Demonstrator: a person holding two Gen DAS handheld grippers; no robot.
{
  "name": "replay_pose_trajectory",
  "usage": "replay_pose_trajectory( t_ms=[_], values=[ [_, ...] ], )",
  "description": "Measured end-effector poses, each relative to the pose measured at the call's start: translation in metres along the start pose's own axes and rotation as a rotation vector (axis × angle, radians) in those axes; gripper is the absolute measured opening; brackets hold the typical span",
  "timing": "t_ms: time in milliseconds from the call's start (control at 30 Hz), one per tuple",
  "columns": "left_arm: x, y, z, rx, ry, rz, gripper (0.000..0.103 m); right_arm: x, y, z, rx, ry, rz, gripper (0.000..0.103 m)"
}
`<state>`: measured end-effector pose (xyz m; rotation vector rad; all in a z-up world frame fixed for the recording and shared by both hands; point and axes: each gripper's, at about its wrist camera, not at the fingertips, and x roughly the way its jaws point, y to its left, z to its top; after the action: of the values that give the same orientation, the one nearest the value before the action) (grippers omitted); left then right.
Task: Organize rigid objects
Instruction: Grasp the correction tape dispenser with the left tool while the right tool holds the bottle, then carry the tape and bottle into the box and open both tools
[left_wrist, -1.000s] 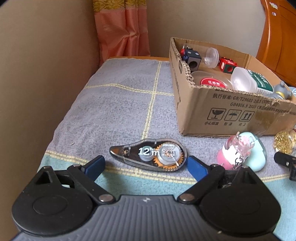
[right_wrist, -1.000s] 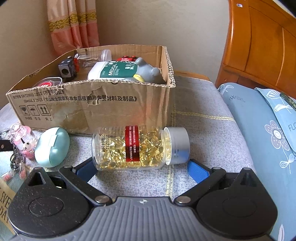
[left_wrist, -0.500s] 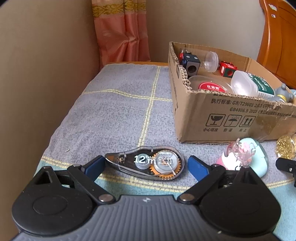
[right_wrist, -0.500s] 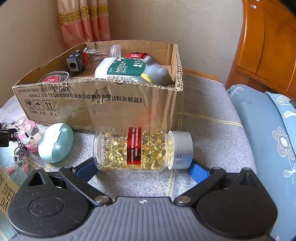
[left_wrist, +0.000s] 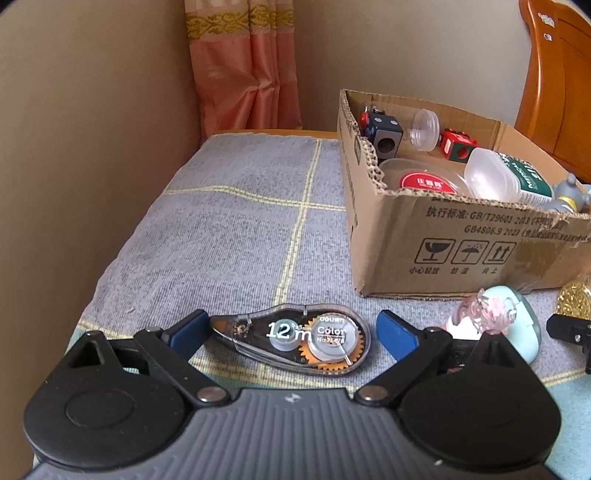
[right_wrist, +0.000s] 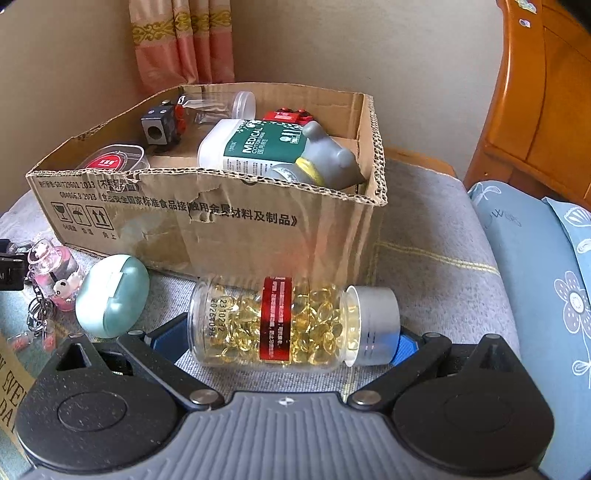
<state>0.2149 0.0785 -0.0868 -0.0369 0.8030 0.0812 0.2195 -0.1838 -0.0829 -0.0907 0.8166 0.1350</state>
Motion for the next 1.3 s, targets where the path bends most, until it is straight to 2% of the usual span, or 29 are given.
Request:
replay_pose_trajectory(
  t_ms=[133,467,633,767,833,1000,1200,1300],
  values=[
    [-0.001,-0.001,-0.001,-0.004,0.004,0.006,0.097,0.002,-0.002,0.002,-0.023,0.001,0.012,0.103],
    [-0.002,0.001,-0.002,0.006,0.0,-0.008,0.097,-0.004,0.003,0.002,-0.059,0.0,-0.027,0.103],
    [-0.003,0.001,-0.003,0.001,0.001,-0.012,0.095,-0.005,0.002,0.004,-0.056,-0.001,-0.008,0.103],
    [-0.003,0.002,-0.003,0.001,0.003,-0.014,0.094,-0.004,0.003,0.006,-0.076,0.013,-0.022,0.098],
    [-0.004,0.002,-0.003,0.008,0.001,-0.021,0.089,-0.005,0.001,0.007,-0.068,0.024,-0.01,0.098],
    [-0.003,0.003,0.001,0.021,0.02,-0.036,0.089,-0.007,0.0,0.006,-0.066,0.045,0.018,0.097],
    [-0.006,0.009,0.006,0.043,0.079,-0.104,0.089,-0.018,-0.001,0.005,-0.063,0.071,0.076,0.097],
    [-0.013,0.012,0.008,0.071,0.093,-0.115,0.089,-0.025,-0.002,0.005,-0.069,0.076,0.09,0.097]
  ],
)
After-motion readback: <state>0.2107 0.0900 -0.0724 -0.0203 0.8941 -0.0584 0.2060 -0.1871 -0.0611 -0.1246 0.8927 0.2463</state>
